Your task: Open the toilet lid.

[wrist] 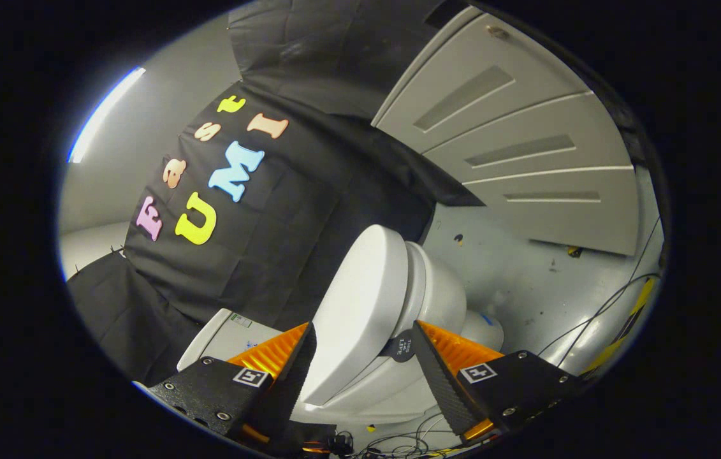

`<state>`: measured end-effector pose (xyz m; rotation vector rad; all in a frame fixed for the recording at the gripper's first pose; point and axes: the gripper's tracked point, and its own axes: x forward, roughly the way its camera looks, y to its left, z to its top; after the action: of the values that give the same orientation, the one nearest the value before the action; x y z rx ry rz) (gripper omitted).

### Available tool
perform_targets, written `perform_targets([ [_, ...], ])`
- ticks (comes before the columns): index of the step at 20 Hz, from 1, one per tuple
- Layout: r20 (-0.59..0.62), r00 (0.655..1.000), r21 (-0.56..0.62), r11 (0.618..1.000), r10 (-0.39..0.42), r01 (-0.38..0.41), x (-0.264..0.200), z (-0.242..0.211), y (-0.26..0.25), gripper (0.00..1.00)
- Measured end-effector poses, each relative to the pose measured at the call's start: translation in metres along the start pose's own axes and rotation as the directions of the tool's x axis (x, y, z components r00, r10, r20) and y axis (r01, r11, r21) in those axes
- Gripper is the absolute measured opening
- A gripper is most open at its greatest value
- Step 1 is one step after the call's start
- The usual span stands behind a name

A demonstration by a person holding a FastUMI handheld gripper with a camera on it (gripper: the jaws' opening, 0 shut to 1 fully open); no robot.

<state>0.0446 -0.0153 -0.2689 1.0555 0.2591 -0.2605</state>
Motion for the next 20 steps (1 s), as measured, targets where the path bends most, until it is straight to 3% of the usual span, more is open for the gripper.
perform_targets([
  [8,-0.039,0.999,0.102,0.994,-0.025,0.029,0.028,-0.020,-0.024,0.92],
  [14,-0.062,0.998,0.107,0.993,-0.033,0.040,0.049,-0.030,-0.031,0.79],
  [16,-0.064,0.997,0.110,0.993,-0.037,0.044,0.052,-0.030,-0.035,0.70],
  [20,-0.068,0.996,0.125,0.990,-0.052,0.060,0.062,-0.030,-0.039,0.35],
])
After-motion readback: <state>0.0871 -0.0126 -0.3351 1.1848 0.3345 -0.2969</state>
